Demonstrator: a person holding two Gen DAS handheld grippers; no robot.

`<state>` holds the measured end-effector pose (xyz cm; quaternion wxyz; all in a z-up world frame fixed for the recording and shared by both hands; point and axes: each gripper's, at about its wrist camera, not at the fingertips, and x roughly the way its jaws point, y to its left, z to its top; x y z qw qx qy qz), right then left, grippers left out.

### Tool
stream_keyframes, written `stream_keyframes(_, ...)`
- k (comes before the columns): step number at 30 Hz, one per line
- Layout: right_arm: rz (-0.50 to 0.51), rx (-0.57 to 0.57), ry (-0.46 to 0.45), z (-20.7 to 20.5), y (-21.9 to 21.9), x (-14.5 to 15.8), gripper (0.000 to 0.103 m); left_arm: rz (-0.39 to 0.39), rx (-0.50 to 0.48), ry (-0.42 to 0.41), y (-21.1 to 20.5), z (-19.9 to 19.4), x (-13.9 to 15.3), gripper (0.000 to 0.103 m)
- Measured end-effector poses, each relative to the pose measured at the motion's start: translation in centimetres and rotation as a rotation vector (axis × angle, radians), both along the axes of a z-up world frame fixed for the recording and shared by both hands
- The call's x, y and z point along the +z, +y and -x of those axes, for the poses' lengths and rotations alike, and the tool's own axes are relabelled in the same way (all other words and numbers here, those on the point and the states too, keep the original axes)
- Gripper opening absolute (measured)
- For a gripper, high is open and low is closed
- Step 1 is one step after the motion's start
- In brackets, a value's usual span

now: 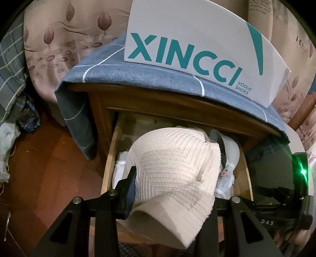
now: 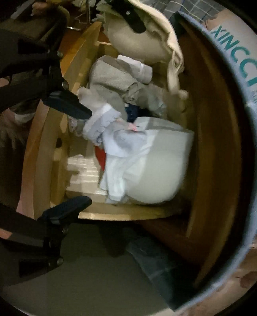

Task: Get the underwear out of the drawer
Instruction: 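Open the right tool and return it to the drawer, then carry the beige bra with the left tool into the white box and release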

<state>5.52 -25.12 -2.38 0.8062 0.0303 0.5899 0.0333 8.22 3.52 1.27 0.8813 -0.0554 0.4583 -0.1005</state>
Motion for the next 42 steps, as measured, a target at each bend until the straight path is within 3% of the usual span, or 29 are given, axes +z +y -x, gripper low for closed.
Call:
stream_keyframes(9,-0.019,0.014,-0.02,0.3,0.0,-0.1,0.076,-0.033,-0.014,0.002,-0.6,0.3,0.7,0.038)
stream_keyframes(17,-0.055,0.01,-0.004,0.2,-0.2,-0.9,0.076,-0.029,-0.071,0.0,-0.7,0.8,3.6,0.038)
stream_keyframes(24,-0.073,0.003,0.015,-0.1,-0.4,-1.2,0.076,-0.048,-0.108,-0.067,-0.5,2.1,9.9,0.038)
stream_keyframes(31,-0.101,-0.006,0.001,0.1,-0.9,-1.0,0.076,0.001,-0.117,-0.16,0.5,2.9,17.6,0.038)
stream_keyframes(36,-0.105,-0.013,-0.014,0.2,-1.2,-0.8,0.076,0.048,-0.112,-0.226,0.9,0.4,23.2,0.038)
stream_keyframes(42,-0.121,-0.031,-0.03,0.3,-1.5,-0.4,0.076,-0.029,-0.089,-0.319,-0.8,-4.5,27.4,0.038)
